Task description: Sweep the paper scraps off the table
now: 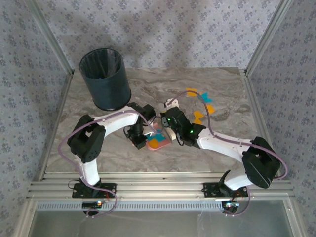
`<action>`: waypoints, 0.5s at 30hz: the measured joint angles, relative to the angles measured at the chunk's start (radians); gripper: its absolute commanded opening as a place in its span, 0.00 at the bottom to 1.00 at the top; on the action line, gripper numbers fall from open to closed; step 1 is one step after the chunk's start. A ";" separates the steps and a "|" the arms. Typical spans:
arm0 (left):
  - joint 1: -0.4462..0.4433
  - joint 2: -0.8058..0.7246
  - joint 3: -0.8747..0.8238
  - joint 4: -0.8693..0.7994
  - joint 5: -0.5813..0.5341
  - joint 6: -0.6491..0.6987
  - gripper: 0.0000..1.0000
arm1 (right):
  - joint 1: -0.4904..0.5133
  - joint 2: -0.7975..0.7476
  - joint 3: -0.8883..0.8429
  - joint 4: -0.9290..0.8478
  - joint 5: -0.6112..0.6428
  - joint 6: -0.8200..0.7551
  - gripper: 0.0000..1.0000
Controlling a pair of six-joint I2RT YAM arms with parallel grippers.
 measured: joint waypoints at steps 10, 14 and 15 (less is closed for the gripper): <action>-0.001 0.000 0.000 0.000 0.000 0.004 0.00 | -0.061 -0.023 -0.014 0.011 -0.147 0.061 0.00; -0.004 0.000 0.000 0.001 0.000 0.004 0.00 | -0.077 -0.051 -0.044 0.027 -0.174 0.087 0.00; -0.004 0.000 0.000 0.001 0.000 0.004 0.00 | -0.080 -0.060 -0.051 0.032 -0.179 0.093 0.00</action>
